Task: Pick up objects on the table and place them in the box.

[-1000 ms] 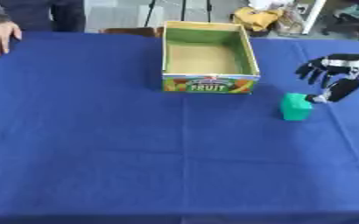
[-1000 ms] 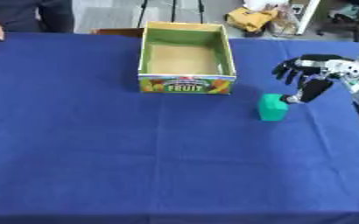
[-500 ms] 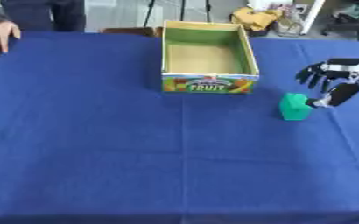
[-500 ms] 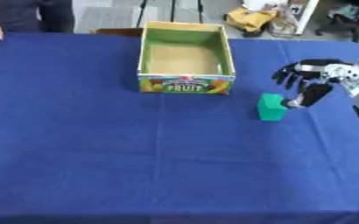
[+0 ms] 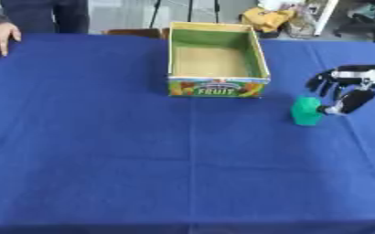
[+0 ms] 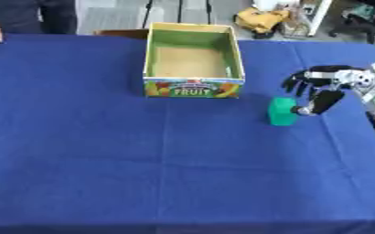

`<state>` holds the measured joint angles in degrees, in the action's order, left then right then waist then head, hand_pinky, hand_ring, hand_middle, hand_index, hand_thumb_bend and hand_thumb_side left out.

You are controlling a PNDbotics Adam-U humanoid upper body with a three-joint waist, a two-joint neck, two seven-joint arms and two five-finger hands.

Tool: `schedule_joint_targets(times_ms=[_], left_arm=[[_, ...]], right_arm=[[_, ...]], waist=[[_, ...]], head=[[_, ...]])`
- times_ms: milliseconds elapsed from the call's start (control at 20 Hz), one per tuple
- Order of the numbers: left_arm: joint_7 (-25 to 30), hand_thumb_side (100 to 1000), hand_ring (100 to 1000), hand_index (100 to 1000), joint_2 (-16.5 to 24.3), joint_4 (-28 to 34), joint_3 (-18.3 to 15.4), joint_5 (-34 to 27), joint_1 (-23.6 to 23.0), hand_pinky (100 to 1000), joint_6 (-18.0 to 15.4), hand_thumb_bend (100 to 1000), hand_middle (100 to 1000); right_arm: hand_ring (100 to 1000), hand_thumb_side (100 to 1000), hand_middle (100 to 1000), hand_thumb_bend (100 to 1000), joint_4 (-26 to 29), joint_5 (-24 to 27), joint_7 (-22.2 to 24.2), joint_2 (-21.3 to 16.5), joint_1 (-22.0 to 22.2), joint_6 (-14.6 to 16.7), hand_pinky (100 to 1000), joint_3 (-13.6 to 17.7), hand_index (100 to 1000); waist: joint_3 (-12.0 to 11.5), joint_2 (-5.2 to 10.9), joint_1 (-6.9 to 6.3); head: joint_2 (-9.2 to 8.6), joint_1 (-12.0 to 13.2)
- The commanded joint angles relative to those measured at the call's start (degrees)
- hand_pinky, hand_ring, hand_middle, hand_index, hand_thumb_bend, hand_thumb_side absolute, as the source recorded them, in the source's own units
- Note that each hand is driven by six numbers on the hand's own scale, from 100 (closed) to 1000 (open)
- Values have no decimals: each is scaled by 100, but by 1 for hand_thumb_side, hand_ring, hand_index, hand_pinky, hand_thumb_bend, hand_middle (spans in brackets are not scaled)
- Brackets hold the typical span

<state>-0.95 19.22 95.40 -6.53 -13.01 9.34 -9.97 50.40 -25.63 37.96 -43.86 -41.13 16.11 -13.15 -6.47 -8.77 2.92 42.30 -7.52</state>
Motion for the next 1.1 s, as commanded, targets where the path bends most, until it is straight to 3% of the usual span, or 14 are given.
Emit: schedule_joint_targets(times_ms=[50,550,1100], left_arm=[[17,689,833,780,93,77,-7,10,69,647,-14,646,721],[16,689,833,780,91,77,-13,7,67,647,-17,646,721],[5,689,833,780,148,66,-30,29,32,648,-21,647,720]], right_arm=[[766,100,801,317,-30,-64,17,-76,-50,22,617,7,912],[766,100,799,316,-58,-83,33,-36,-40,61,617,12,912],[757,117,784,328,438,350,-68,-429,-88,-114,616,133,913]], waist=[[-7,61,-20],[-13,56,-21],[60,148,59]], head=[[40,-17],[50,-15],[84,5]])
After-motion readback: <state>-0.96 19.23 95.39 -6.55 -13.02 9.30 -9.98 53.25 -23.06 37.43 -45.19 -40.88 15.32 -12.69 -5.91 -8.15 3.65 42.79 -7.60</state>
